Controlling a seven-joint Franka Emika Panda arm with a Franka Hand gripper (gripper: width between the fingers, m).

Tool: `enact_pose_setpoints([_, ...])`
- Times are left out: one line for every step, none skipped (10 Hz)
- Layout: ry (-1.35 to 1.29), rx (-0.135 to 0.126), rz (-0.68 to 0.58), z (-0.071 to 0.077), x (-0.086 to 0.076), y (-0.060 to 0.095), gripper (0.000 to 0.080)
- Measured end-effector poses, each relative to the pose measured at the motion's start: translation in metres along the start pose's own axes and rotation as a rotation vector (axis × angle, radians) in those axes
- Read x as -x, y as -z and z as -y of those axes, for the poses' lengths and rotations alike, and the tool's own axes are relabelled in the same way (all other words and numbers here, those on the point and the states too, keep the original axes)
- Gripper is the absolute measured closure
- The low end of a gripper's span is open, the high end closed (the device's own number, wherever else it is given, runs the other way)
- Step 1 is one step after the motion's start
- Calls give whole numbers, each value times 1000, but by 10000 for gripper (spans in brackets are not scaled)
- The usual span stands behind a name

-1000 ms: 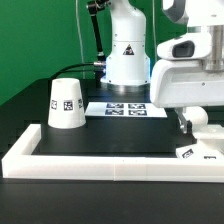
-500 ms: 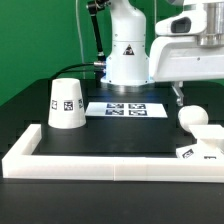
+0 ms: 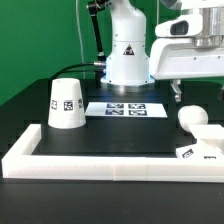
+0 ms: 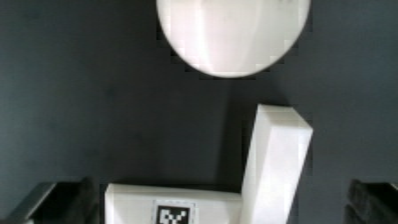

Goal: Assemble lamp

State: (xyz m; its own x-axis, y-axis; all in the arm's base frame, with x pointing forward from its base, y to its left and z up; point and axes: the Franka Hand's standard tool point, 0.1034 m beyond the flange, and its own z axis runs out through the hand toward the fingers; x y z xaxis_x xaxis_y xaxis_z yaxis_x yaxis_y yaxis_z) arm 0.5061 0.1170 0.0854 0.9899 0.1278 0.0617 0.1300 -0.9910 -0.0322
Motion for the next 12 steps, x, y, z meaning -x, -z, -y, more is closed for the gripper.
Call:
enact_pose_setpoints([0, 0, 0, 0, 1, -1, 101])
enact_pose_setpoints([2, 3, 44, -1, 6, -2, 101])
enact_pose_setpoints([3, 10, 142, -1, 10, 0, 101])
enact_pose_setpoints([5, 12, 198, -2, 6, 0, 101])
enact_pose_setpoints([38, -8, 234, -6, 9, -6, 101])
enact_pose_setpoints([37, -9, 324, -5, 19, -8, 101])
enact_pose_setpoints([42, -10, 375, 0, 22, -12, 101])
enact_pose_setpoints([48, -10, 421, 4, 28, -17, 101])
enact_pose_setpoints([51, -9, 519, 5, 36, -20, 101])
enact_pose_setpoints([52, -10, 579, 6, 37, -22, 101])
enact_pose_setpoints([55, -8, 637, 7, 39, -24, 101])
enact_pose_setpoints([59, -4, 748, 6, 45, -23, 101])
